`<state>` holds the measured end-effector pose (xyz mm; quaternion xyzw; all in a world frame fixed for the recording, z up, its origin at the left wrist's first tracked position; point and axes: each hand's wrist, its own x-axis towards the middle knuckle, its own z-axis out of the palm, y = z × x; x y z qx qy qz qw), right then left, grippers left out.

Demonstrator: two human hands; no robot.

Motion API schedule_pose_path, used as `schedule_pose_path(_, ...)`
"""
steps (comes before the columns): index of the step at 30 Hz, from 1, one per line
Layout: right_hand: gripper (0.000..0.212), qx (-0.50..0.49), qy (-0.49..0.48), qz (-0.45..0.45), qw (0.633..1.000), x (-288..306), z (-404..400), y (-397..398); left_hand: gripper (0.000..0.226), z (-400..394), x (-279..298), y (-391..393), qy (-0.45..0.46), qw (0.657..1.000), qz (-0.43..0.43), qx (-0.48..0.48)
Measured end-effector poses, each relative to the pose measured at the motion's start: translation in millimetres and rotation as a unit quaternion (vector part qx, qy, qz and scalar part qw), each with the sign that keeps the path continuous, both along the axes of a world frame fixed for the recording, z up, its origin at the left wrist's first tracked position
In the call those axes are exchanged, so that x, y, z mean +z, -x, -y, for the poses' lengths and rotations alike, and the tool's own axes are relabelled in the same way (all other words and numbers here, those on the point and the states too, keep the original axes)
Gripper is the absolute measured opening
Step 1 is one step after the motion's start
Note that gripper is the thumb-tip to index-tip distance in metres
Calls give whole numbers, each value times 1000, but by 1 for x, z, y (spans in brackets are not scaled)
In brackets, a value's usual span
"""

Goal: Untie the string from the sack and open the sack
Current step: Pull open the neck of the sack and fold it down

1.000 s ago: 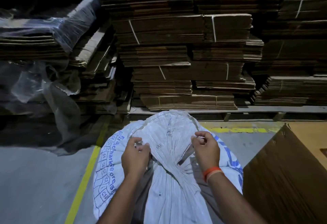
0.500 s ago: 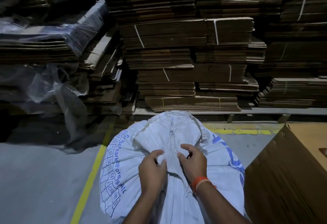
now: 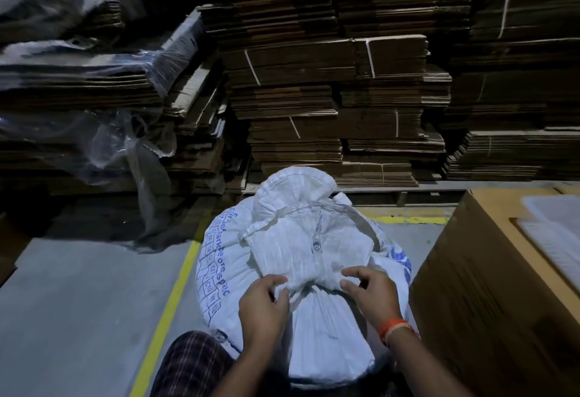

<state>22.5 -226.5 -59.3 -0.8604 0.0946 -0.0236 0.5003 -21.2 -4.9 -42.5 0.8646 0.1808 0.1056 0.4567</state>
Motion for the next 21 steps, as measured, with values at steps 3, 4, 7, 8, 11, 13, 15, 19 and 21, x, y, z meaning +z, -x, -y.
schedule_pose_path(3, 13, -4, 26, -9, 1000, -5, 13, 22, 19, 0, -4, 22, -7, 1000, -4, 5)
schedule_pose_path(4, 13, -4, 29, -9, 1000, -6, 15, 29, 19, 1, -6, 28, -4, 1000, -4, 8)
schedule_pose_path(7, 12, -6, 28, -12, 1000, -9, 17, 45, 19, 3, -10, 44, -11, 1000, -12, 6)
schedule_pose_path(8, 11, -4, 24, -11, 1000, -8, 17, 48, 19, 2, -10, 48, -16, 1000, -16, 4)
schedule_pose_path(11, 7, 7, 17, -16, 1000, -6, 17, 49, 19, -1, -11, 51, -24, 1000, -19, -6)
schedule_pose_path(13, 5, 11, 20, -16, 1000, -6, 15, 45, 19, -4, -12, 49, -17, 1000, -9, -18)
schedule_pose_path(15, 5, 13, 23, -11, 1000, -6, 12, 43, 19, -6, -13, 46, -13, 999, 0, -40)
schedule_pose_path(19, 6, 10, 31, 2, 999, -4, 5, 42, 24, -9, -19, 40, -48, 996, 20, -69)
schedule_pose_path(21, 8, -1, 34, 21, 999, -2, 4, 40, 26, -9, -21, 36, -60, 995, 33, -76)
